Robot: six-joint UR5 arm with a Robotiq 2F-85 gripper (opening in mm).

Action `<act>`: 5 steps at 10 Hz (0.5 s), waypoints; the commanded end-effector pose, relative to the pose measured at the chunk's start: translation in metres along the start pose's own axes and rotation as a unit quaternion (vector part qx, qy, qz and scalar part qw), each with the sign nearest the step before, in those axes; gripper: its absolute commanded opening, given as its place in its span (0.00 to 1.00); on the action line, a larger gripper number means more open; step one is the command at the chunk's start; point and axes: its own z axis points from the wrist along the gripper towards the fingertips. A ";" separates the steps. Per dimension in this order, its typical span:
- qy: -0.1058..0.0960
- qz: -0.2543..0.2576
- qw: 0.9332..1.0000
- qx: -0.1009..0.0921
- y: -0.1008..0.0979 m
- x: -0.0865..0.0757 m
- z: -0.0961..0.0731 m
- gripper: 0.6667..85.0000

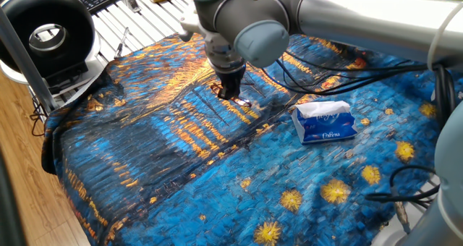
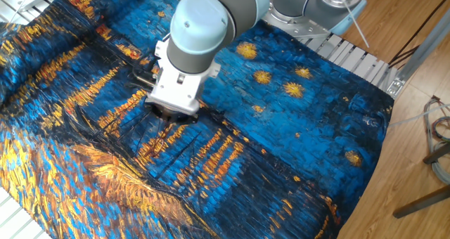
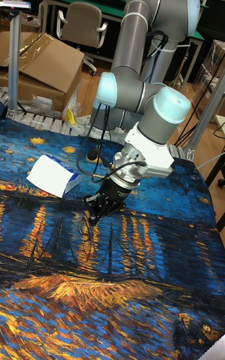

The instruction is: Unfold the leg of the glasses (with one hand)

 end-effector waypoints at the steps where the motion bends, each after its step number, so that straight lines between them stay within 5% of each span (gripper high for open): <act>1: 0.009 0.027 0.999 -0.038 0.008 0.017 0.005 0.00; 5: 0.029 0.046 0.995 -0.079 0.016 0.049 0.010 0.00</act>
